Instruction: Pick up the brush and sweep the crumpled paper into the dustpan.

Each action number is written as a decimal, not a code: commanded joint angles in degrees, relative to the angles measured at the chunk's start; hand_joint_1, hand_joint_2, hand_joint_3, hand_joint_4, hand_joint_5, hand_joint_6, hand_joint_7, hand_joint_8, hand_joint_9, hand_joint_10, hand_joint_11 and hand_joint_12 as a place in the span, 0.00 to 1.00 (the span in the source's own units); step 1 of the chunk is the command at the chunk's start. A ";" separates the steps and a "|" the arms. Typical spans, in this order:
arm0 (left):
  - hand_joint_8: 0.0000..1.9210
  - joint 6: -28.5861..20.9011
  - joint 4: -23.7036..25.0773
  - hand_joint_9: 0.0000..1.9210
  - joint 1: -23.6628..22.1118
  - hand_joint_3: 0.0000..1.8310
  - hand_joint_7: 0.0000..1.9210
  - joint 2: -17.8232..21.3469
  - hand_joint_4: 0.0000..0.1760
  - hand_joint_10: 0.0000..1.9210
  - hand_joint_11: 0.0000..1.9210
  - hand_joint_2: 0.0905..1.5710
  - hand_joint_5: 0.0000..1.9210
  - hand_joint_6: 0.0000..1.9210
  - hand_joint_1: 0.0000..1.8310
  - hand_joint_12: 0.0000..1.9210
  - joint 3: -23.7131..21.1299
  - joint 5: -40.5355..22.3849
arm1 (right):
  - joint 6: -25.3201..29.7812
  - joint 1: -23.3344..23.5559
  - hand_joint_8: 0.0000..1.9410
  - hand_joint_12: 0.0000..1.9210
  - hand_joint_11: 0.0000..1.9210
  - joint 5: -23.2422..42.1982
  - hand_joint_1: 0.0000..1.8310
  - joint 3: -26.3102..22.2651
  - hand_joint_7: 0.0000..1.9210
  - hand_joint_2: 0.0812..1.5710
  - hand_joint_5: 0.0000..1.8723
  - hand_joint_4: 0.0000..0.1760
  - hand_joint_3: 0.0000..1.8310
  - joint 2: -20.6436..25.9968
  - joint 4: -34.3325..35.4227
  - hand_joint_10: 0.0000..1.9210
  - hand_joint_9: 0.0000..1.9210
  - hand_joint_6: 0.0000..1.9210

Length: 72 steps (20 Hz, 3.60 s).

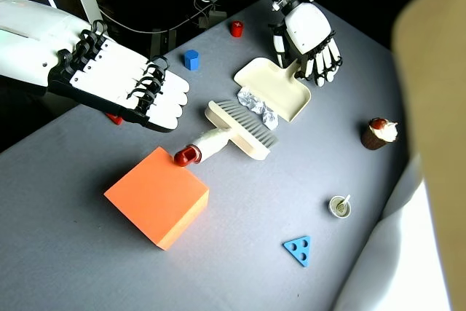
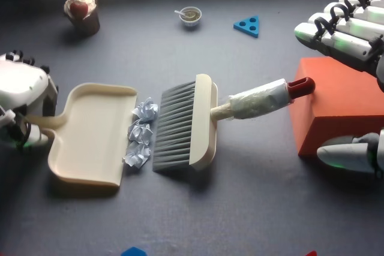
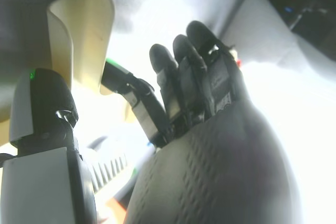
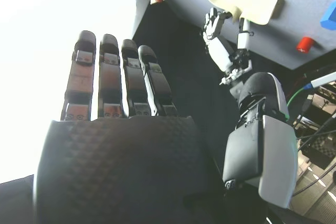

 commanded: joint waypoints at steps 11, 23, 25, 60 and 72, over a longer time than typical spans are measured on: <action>0.00 -0.36 3.14 0.27 -4.44 0.00 0.31 -0.71 0.00 0.00 0.11 0.68 0.54 0.46 0.60 0.43 2.96 0.86 | -21.40 -7.52 0.00 0.01 0.07 -28.88 0.51 -2.57 0.05 0.58 0.04 0.00 0.00 -11.82 -1.64 0.00 0.06 0.01; 0.00 -8.73 10.56 0.25 -3.52 0.00 0.30 -0.82 0.00 0.00 0.07 0.69 0.52 0.50 0.59 0.43 5.41 1.35 | -35.67 -14.38 0.00 0.03 0.14 -53.25 0.57 2.15 0.10 0.64 0.09 0.00 0.00 -30.04 -1.00 0.00 0.10 0.00; 0.00 -9.50 10.62 0.26 -3.10 0.00 0.30 -0.55 0.04 0.01 0.10 0.68 0.53 0.48 0.59 0.44 5.38 0.54 | -37.62 -15.26 0.00 0.02 0.12 -54.56 0.57 3.64 0.09 0.65 0.10 0.00 0.00 -32.31 -0.99 0.00 0.09 0.00; 0.00 -9.72 10.12 0.24 -3.08 0.00 0.28 0.15 0.17 0.00 0.07 0.68 0.53 0.47 0.59 0.45 5.20 -0.69 | -38.08 -11.98 0.00 0.01 0.06 -52.39 0.55 31.19 0.02 0.64 0.05 0.00 0.00 -55.91 5.46 0.00 0.03 0.00; 0.00 -9.74 9.73 0.25 -3.10 0.00 0.29 -0.35 0.20 0.00 0.05 0.68 0.53 0.47 0.59 0.45 5.39 -1.02 | -34.36 -10.62 0.01 0.01 0.07 -49.71 0.55 40.37 0.03 0.67 0.08 0.00 0.01 -60.28 7.16 0.01 0.03 0.01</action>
